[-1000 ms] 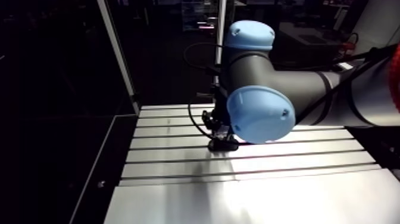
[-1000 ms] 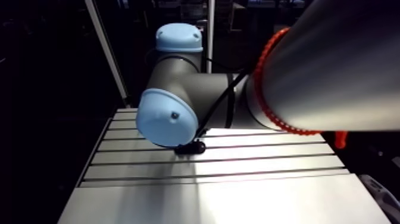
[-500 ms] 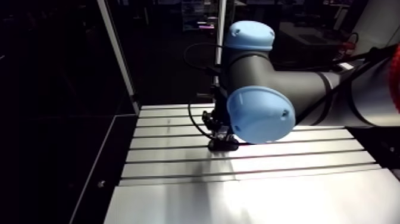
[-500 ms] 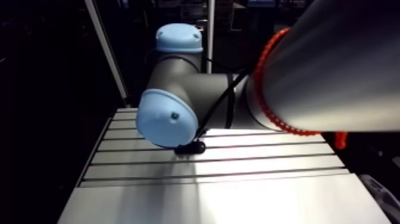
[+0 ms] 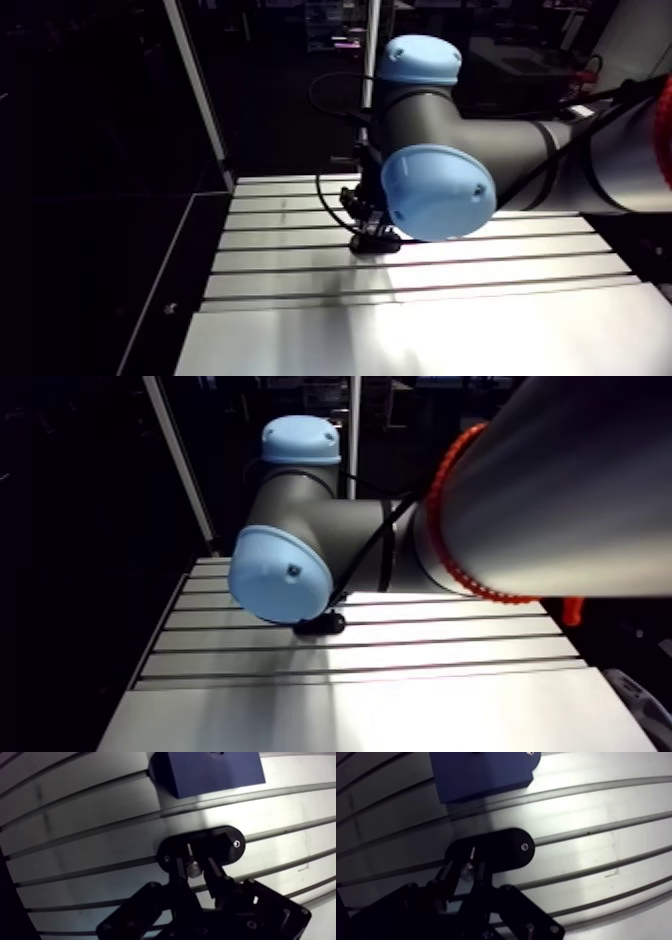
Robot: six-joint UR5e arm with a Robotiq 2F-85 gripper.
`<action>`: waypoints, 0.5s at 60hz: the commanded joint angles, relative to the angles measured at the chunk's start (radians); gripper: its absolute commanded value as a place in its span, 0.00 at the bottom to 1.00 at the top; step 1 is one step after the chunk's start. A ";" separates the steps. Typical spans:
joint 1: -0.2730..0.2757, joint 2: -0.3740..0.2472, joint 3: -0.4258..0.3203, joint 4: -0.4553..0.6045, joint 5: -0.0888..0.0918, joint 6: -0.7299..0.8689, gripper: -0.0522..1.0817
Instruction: Pick up the M10 bolt and insert it into the hex recess until seated.
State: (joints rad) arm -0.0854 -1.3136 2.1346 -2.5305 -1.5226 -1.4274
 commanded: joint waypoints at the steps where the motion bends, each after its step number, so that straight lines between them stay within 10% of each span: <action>1: 0.001 0.003 0.000 0.000 0.000 0.000 0.63; 30: -0.001 0.006 0.000 0.000 0.000 0.002 0.65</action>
State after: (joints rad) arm -0.0849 -1.3067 2.1348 -2.5305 -1.5224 -1.4266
